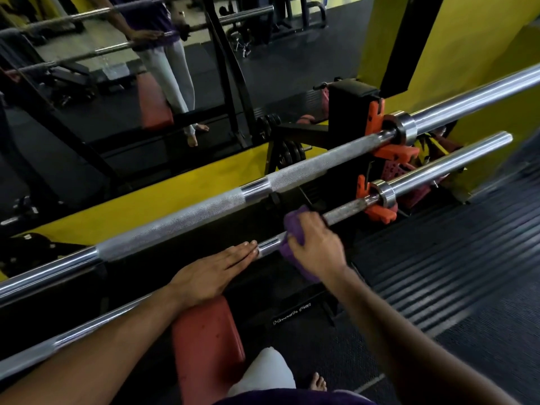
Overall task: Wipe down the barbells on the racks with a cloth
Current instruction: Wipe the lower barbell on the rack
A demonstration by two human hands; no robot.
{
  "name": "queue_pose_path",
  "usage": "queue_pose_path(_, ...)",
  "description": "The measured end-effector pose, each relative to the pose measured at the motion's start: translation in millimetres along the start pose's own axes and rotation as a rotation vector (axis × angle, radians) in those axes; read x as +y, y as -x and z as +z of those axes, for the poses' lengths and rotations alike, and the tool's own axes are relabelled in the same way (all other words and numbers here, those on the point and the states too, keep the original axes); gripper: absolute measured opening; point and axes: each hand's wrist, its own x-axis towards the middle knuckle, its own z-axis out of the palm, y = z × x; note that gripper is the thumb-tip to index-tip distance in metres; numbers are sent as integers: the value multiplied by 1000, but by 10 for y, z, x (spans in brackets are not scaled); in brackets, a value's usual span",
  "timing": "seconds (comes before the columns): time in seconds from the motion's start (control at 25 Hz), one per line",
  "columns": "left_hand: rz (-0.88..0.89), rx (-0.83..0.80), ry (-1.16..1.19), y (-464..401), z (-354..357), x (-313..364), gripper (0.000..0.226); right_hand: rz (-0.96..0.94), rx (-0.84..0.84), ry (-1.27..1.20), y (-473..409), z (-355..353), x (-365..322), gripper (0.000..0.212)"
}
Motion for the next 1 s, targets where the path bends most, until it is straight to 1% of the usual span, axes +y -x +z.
queue_pose_path(0.08,-2,-2,8,-3,-13,3,69,-119,-65,-74,166,153,-247,41)
queue_pose_path(0.12,-3,2,8,-7,-15,5,69,-133,-86,-154,228,150,-285,42)
queue_pose_path(0.16,-4,6,9,-7,-12,2,69,-97,-103,-272,276,113,-251,39)
queue_pose_path(0.2,-10,5,18,-2,-11,-3,70,-5,-97,-441,335,32,-216,33)
queue_pose_path(0.24,-18,5,29,6,-7,-7,71,121,-55,-637,426,-21,-119,24)
queue_pose_path(0.28,-22,12,36,12,-8,-5,72,272,27,-858,522,-70,3,16)
queue_pose_path(0.32,-19,24,34,10,-14,-6,72,415,155,-1075,597,-147,118,12)
queue_pose_path(0.36,-16,32,31,-1,-16,-8,73,550,267,-1278,653,-225,238,12)
queue_pose_path(0.4,-14,29,32,-11,-13,-10,74,673,335,-1490,697,-314,311,13)
queue_pose_path(0.44,-13,20,35,-21,-10,-7,74,787,357,-1665,716,-366,385,17)
queue_pose_path(0.48,-12,16,29,-24,-4,4,74,857,350,-1791,702,-399,428,24)
queue_pose_path(0.52,-8,18,17,-29,12,7,75,892,331,-1858,638,-405,461,30)
queue_pose_path(0.56,-3,19,9,-33,35,-4,76,907,342,-1888,531,-368,495,31)
queue_pose_path(0.6,1,17,8,-36,48,-21,78,892,377,-1896,367,-307,523,29)
queue_pose_path(0.64,6,16,9,-33,53,-31,80,860,435,-1909,193,-258,526,27)
queue_pose_path(0.68,9,17,10,-31,55,-28,81,786,480,-1949,12,-199,543,30)
queue_pose_path(0.76,28,8,13,-47,61,-45,81,708,546,-2026,-295,-77,635,39)
queue_pose_path(0.8,38,-10,19,-46,77,-53,84,590,532,-2100,-372,-40,654,42)
queue_pose_path(0.84,38,-17,20,-39,99,-59,89,443,473,-2186,-397,11,677,44)
queue_pose_path(0.88,36,-9,7,-41,107,-67,95,374,423,-2215,-371,36,628,48)
queue_pose_path(0.92,30,-1,3,-53,106,-73,100,389,381,-2164,-337,106,605,51)
queue_pose_path(1.0,40,-12,-5,-73,103,-86,105,413,240,-2039,-276,220,491,61)
